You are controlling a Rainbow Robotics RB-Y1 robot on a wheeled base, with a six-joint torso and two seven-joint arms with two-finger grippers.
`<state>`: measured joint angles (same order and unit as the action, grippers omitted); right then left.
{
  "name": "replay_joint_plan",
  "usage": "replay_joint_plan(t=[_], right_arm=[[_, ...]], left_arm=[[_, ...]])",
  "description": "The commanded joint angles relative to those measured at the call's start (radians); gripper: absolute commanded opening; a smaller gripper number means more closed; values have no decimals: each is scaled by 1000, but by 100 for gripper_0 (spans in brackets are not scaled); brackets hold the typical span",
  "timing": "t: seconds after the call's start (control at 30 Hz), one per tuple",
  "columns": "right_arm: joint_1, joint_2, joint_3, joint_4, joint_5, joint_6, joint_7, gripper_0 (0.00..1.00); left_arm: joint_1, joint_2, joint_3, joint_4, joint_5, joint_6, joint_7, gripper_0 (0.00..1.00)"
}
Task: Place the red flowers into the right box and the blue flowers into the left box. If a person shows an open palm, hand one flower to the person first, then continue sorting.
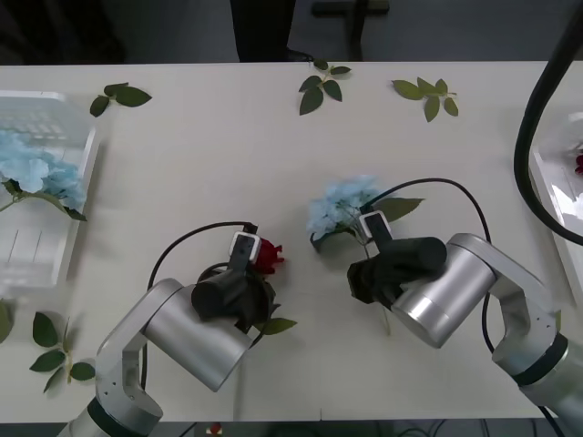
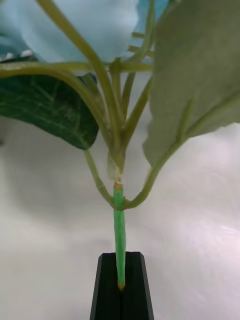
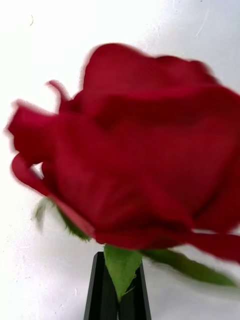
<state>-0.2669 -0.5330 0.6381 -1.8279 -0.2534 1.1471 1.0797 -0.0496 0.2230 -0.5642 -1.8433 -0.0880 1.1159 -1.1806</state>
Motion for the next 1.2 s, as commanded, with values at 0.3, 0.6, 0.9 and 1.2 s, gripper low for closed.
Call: replay_joint_plan(t=[0.3, 0.6, 0.9, 1.2], right_arm=[[14, -105, -210, -174, -109, 117, -63, 0], [40, -114, -330, -223, -149, 178, -72, 100], [40, -134, -390, -292, -218, 178, -50, 100], [38, -119, -571, -340, -486, 178, 197, 100]], left_arm=[[-16, 105, 69, -197, 142, -2, 1, 0], [-46, 219, 222, -376, 458, -8, -131, 0], [-121, 225, 377, -399, 774, -116, -249, 0], [-176, 214, 417, -358, 1096, -295, -367, 0]])
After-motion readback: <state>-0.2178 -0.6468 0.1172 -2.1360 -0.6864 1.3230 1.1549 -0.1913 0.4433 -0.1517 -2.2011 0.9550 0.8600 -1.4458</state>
